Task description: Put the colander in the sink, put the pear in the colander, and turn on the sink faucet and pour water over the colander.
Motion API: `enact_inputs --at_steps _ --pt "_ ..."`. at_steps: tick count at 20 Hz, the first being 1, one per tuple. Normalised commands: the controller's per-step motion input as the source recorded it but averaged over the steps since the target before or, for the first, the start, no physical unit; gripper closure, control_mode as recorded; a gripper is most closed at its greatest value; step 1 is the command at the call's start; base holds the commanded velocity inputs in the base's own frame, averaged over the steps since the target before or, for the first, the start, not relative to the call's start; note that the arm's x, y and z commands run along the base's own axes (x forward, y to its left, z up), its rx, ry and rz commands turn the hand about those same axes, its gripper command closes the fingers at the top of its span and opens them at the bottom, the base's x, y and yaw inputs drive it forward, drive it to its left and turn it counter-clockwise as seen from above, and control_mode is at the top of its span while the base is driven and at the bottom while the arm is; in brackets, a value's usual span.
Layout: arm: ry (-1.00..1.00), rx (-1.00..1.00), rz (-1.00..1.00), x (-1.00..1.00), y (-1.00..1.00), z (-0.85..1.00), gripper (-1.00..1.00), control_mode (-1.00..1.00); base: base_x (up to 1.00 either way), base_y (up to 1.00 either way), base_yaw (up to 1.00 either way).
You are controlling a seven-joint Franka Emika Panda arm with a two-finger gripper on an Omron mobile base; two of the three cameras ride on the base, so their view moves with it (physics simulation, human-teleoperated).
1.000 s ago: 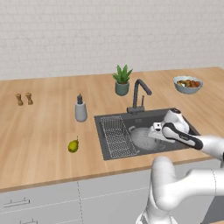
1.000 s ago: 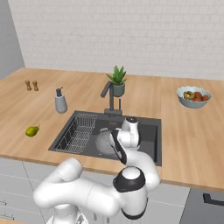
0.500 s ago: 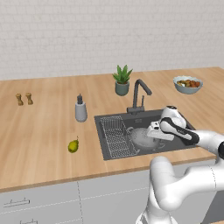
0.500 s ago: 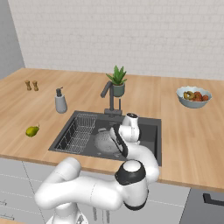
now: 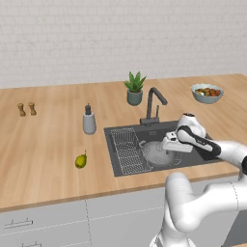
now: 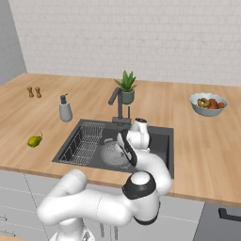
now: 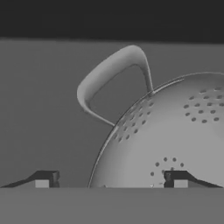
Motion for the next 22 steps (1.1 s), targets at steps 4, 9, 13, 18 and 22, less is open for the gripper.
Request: enact_inputs --at_steps 4,9,13,18,22 --pt "0.0 0.0 0.01 0.0 -0.36 0.6 -1.0 -1.0 0.0 0.0 0.0" --pt "-0.02 0.05 0.01 -0.06 -0.55 0.85 -1.0 -1.0 0.0 0.0 0.0" --pt "-0.11 0.05 0.0 -0.41 -0.5 0.94 -1.0 -1.0 0.0 0.0 0.0" --pt "-0.21 0.04 -0.02 -0.91 -0.1 1.0 -1.0 -1.0 0.0 0.0 0.0" --pt "-0.2 0.0 -0.17 -1.0 0.09 0.98 -1.0 -1.0 0.0 0.0 0.0"
